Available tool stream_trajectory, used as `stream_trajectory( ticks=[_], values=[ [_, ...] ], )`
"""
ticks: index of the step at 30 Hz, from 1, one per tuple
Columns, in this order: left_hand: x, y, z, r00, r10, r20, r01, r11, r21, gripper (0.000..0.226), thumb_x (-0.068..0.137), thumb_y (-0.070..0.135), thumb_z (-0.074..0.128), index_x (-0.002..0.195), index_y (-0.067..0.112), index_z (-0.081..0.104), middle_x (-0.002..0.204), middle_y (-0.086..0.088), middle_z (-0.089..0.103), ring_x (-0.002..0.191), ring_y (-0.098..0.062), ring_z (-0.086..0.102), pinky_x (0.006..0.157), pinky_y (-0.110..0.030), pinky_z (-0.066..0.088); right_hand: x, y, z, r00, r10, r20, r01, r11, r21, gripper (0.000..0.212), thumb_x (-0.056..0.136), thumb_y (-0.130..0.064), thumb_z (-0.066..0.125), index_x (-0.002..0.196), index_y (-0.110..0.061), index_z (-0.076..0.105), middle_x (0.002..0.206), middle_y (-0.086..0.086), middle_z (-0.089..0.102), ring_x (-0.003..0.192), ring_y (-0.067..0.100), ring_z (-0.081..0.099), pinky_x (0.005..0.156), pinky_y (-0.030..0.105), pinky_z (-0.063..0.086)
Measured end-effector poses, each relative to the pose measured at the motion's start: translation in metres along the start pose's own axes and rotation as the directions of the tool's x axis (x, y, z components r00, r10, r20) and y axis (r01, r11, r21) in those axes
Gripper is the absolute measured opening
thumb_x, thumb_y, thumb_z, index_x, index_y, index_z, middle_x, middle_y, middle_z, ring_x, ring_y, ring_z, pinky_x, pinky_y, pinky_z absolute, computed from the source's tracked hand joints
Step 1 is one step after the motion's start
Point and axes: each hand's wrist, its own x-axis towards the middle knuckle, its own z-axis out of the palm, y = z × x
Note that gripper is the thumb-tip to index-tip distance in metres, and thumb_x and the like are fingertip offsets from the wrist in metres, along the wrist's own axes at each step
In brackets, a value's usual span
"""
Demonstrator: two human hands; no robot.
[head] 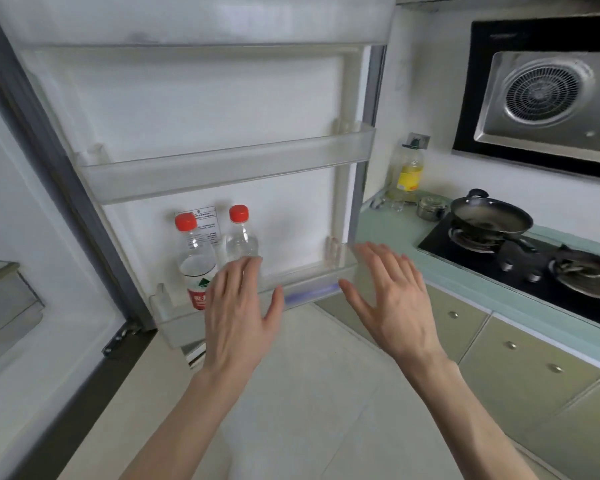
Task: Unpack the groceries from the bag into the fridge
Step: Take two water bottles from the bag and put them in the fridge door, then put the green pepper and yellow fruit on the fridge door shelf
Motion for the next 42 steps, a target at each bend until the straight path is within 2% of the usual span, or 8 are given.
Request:
stream_trajectory(
  ticks=[6,11,17,27,36,42],
  values=[
    [-0.006,0.109,0.039,0.971,0.232,0.053,-0.223,0.965,-0.136,0.045,0.097,0.035,0.061,0.132,0.006,0.060,0.126,-0.010,0.064,0.119,-0.033,0.058,0.103,-0.043,0.045,-0.049,0.079,-0.067,0.996,0.086,-0.014,-0.086,0.956,-0.279,0.062,0.101,-0.054,0.053,0.148,-0.013,0.052,0.148,0.007,0.058,0.145,0.028,0.046,0.123,0.048,0.031],
    [-0.023,0.209,0.061,0.927,0.365,0.080,-0.335,0.906,-0.260,0.049,0.100,0.039,0.057,0.136,0.005,0.059,0.131,-0.010,0.063,0.119,-0.033,0.059,0.104,-0.046,0.046,-0.101,0.143,-0.127,0.976,0.216,-0.039,-0.214,0.895,-0.392,0.064,0.102,-0.055,0.050,0.149,-0.012,0.051,0.150,0.008,0.056,0.146,0.029,0.045,0.122,0.049,0.031],
    [-0.049,0.328,0.081,0.851,0.523,0.049,-0.458,0.785,-0.417,0.053,0.100,0.041,0.055,0.139,0.004,0.057,0.137,-0.010,0.062,0.126,-0.032,0.057,0.109,-0.046,0.044,-0.172,0.205,-0.199,0.924,0.341,-0.170,-0.380,0.790,-0.482,0.063,0.102,-0.055,0.050,0.147,-0.011,0.054,0.148,0.008,0.058,0.143,0.028,0.049,0.122,0.047,0.032],
    [-0.115,0.505,0.110,0.663,0.748,-0.014,-0.584,0.506,-0.635,0.053,0.101,0.042,0.054,0.137,0.003,0.059,0.137,-0.011,0.061,0.128,-0.031,0.057,0.112,-0.045,0.042,-0.290,0.280,-0.300,0.745,0.559,-0.365,-0.658,0.522,-0.543,0.064,0.100,-0.056,0.051,0.146,-0.011,0.054,0.145,0.007,0.061,0.141,0.028,0.051,0.123,0.043,0.031],
    [-0.144,0.660,0.166,0.534,0.840,-0.092,-0.572,0.279,-0.772,0.051,0.102,0.041,0.054,0.137,0.004,0.058,0.137,-0.011,0.061,0.131,-0.030,0.055,0.113,-0.046,0.041,-0.350,0.371,-0.365,0.566,0.635,-0.525,-0.793,0.247,-0.556,0.064,0.101,-0.057,0.051,0.147,-0.013,0.052,0.147,0.002,0.059,0.142,0.025,0.049,0.123,0.044,0.031],
    [-0.151,0.777,0.215,0.434,0.890,-0.136,-0.541,0.137,-0.830,0.053,0.103,0.044,0.051,0.137,0.004,0.059,0.137,-0.011,0.062,0.131,-0.030,0.055,0.113,-0.046,0.042,-0.368,0.448,-0.405,0.417,0.662,-0.623,-0.853,0.049,-0.519,0.063,0.100,-0.058,0.049,0.147,-0.016,0.052,0.145,-0.001,0.060,0.143,0.023,0.049,0.124,0.042,0.030]
  ],
)
